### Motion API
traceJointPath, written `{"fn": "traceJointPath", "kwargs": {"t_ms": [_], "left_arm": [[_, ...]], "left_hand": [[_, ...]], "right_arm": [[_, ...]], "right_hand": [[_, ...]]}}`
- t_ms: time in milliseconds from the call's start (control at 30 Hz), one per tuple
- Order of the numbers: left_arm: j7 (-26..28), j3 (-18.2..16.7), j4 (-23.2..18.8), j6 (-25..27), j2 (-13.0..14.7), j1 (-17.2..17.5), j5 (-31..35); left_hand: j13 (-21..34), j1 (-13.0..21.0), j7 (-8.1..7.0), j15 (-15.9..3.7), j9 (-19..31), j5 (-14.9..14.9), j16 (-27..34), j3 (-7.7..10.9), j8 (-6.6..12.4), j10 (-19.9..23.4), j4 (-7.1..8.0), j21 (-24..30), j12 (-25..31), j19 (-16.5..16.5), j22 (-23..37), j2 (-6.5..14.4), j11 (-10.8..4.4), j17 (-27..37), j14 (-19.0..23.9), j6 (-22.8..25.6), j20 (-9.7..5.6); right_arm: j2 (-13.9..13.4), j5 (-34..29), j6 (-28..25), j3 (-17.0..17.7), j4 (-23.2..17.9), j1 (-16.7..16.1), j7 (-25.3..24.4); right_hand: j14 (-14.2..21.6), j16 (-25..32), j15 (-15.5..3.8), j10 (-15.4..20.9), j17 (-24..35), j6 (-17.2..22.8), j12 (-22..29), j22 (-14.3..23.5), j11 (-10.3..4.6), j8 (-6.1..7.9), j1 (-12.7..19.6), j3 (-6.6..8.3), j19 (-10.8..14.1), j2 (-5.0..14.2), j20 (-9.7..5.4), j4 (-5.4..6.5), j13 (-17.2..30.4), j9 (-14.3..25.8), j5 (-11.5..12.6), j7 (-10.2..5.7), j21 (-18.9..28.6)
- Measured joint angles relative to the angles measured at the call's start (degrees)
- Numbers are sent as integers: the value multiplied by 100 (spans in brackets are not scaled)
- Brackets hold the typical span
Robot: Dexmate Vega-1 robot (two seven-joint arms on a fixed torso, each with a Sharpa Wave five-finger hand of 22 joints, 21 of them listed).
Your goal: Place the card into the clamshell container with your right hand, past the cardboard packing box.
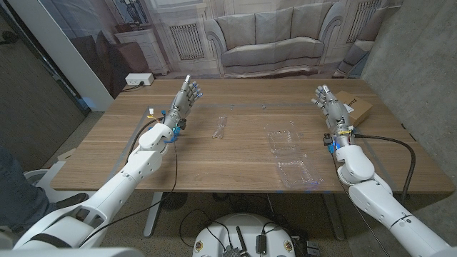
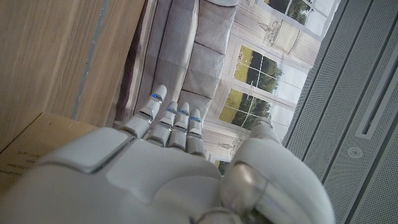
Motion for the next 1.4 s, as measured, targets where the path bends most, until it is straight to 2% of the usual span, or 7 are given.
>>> {"fn": "traceJointPath", "kwargs": {"t_ms": [367, 900, 1067, 1133, 1267, 1400], "left_arm": [[68, 3, -101, 13, 43, 18, 38], [130, -4, -192, 86, 98, 59, 45], [130, -4, -193, 86, 100, 60, 45], [137, -4, -193, 98, 100, 60, 45], [137, -2, -193, 98, 91, 57, 47], [138, 9, -187, 98, 81, 50, 51]], "left_hand": [[1, 0, 32, -22, 0, 0, 44, -16, 0, 103, -16, -9, 45, 125, 30, -1, 20, 0, 80, 92, -21], [1, 22, 52, 8, 0, 0, 44, -40, 0, 134, -39, -66, 45, 124, 29, -23, 51, 0, 110, 112, -20], [1, 38, 52, 9, 0, 0, 44, -40, 0, 133, -39, -66, 45, 124, 29, -7, 51, 0, 110, 112, -20], [1, 38, 52, 8, 0, 0, 44, -40, 0, 133, -39, -66, 45, 124, 29, -7, 51, 0, 110, 112, -20], [1, 52, 52, 30, 0, 0, 44, -40, 0, 133, -39, -66, 45, 147, 28, 7, 51, 0, 131, 112, 2], [1, 52, 53, 35, -1, 0, 44, -40, 0, 133, -39, -110, 45, 155, 28, 7, 51, 0, 136, 111, 11]], "right_arm": [[-19, -216, -31, 189, -169, -256, -244], [-20, -499, -158, 454, -293, -536, -558], [-20, -633, -190, 454, -293, -536, -669], [-15, -681, -203, 543, -335, -632, -704], [-11, -821, -238, 575, -354, -665, -797], [-4, -921, -265, 609, -378, -702, -877]], "right_hand": [[108, 0, -11, 80, -1, 90, 0, 0, -80, 0, 98, 29, 99, -8, -1, -29, 0, -1, 0, -90, 0], [213, 0, -9, 155, -1, 176, 45, -1, -151, 36, 166, 65, 189, 60, 11, -97, 0, -1, 0, -114, 0], [253, 0, -10, 235, -1, 234, 45, -1, -172, 37, 476, 218, 242, 157, 1, -249, 0, -1, 0, -173, 0], [300, 0, -15, 254, -1, 234, 45, 17, -191, 37, 572, 251, 259, 209, 3, -333, 0, -1, 0, -173, 0], [313, 0, -11, 285, -6, 284, 45, 28, -222, 36, 789, 329, 313, 200, -9, -443, 0, -2, 0, -223, 0], [367, -26, -18, 316, -15, 308, 45, 28, -253, 36, 893, 373, 333, 213, 11, -504, 0, -2, 0, -247, 0]]}}
